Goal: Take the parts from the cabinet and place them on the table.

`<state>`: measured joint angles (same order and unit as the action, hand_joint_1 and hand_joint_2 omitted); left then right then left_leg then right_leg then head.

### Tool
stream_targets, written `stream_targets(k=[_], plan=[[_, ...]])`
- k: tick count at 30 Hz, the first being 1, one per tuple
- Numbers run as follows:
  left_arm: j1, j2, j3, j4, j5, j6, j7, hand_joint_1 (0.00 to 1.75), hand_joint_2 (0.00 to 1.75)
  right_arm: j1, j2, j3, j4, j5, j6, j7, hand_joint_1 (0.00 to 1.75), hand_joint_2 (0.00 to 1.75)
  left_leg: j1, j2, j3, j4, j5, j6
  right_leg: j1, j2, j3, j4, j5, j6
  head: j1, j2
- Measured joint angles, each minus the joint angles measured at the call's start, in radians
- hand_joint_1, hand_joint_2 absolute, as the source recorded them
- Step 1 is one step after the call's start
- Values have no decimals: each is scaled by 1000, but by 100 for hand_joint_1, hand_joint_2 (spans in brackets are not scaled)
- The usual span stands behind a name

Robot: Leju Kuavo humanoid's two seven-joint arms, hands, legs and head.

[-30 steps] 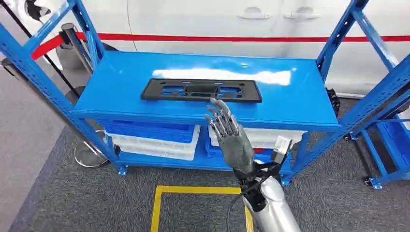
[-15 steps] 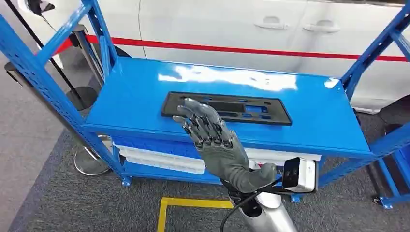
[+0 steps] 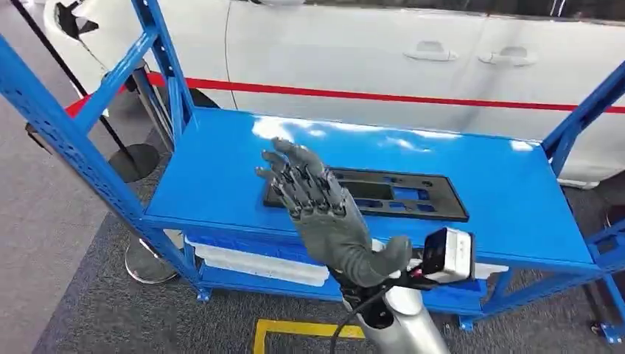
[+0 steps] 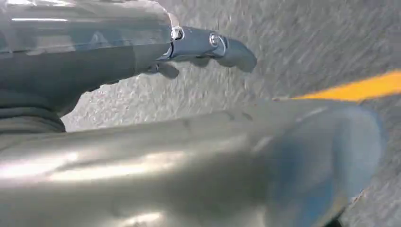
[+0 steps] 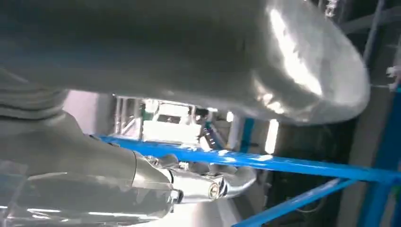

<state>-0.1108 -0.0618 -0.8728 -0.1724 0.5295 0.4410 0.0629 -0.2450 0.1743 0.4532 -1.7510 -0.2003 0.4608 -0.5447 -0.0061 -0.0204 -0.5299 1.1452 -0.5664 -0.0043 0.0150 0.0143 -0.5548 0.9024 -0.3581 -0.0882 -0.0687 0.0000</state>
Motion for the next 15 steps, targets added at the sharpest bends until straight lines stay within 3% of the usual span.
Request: stream_targets(k=[1, 2, 3, 4, 6, 7, 8, 9, 10, 12, 13, 15], plan=[[-1, 2, 0, 1, 2, 1, 0, 0, 0, 2, 0, 0, 2, -3, -5, 7, 0, 175, 11, 1, -38, 52, -31, -16, -9, -2, 1, 1, -6, 12, -2, 0], [-1, 5, 0, 2, 6, 4, 0, 0, 0, 5, 0, 2, 4, -11, -10, 12, 0, 175, 24, 3, -73, 87, -44, -32, -21, -2, 2, 5, -12, 30, 0, 0], [2, 8, 0, 3, 8, 6, 0, 0, 0, 8, 0, 2, 6, -20, -19, 23, 0, 175, 36, 6, -84, 78, -23, -45, -34, -1, 4, 11, -20, 46, -1, 0], [7, 10, 0, 4, 10, 6, -2, 0, 0, 9, 0, 2, 9, -27, -27, 34, 0, 175, 48, 9, -79, 39, 18, -66, -47, 1, 6, 20, -28, 61, -1, 0], [15, 12, 0, 6, 12, 8, -7, 0, 0, 14, 0, 1, 18, -44, -43, 72, 0, 175, 81, 13, -33, -122, 140, -115, -75, 3, 2, 59, -54, 103, -2, 0], [16, 8, 0, 6, 12, 7, -9, 0, 0, 16, 0, 1, 26, -56, -48, 97, 0, 175, 75, -3, -35, -121, 112, -130, -75, 3, -4, 73, -65, 122, -4, 0], [14, 9, -1, 7, 11, 6, -11, 0, 0, 18, -1, 2, 37, -68, -50, 116, 0, 175, 72, 4, -48, -122, 56, -95, -79, 2, -16, 97, -73, 132, -13, 0], [11, 10, -1, 7, 11, 6, -10, 0, 0, 18, -2, 2, 42, -75, -47, 123, 0, 175, 69, 9, -53, -101, 89, -63, -72, 2, -25, 102, -79, 141, -8, 0], [14, 11, -1, 7, 11, 5, -10, 0, 0, 21, -5, 2, 47, -81, -41, 125, 0, 175, 67, 6, -57, -89, 90, -39, -73, 0, -23, 102, -83, 145, -5, 0], [15, 12, -1, 7, 9, 5, -11, 0, 0, 21, -12, 2, 59, -92, -31, 125, 0, 175, 63, 7, -60, -84, 92, -15, -81, 0, -22, 105, -84, 149, -4, 0], [13, 12, -1, 7, 9, 5, -11, 0, 0, 21, -16, 2, 64, -94, -30, 125, 0, 175, 60, 9, -61, -84, 95, -9, -80, -10, -31, 134, -107, 144, -3, 0], [11, 14, -2, 8, 9, 5, -11, 0, 0, 21, -21, 3, 70, -69, -45, 114, 0, 175, 52, 12, -63, -84, 95, 0, -67, -14, -96, 269, -181, 133, -3, 0]])
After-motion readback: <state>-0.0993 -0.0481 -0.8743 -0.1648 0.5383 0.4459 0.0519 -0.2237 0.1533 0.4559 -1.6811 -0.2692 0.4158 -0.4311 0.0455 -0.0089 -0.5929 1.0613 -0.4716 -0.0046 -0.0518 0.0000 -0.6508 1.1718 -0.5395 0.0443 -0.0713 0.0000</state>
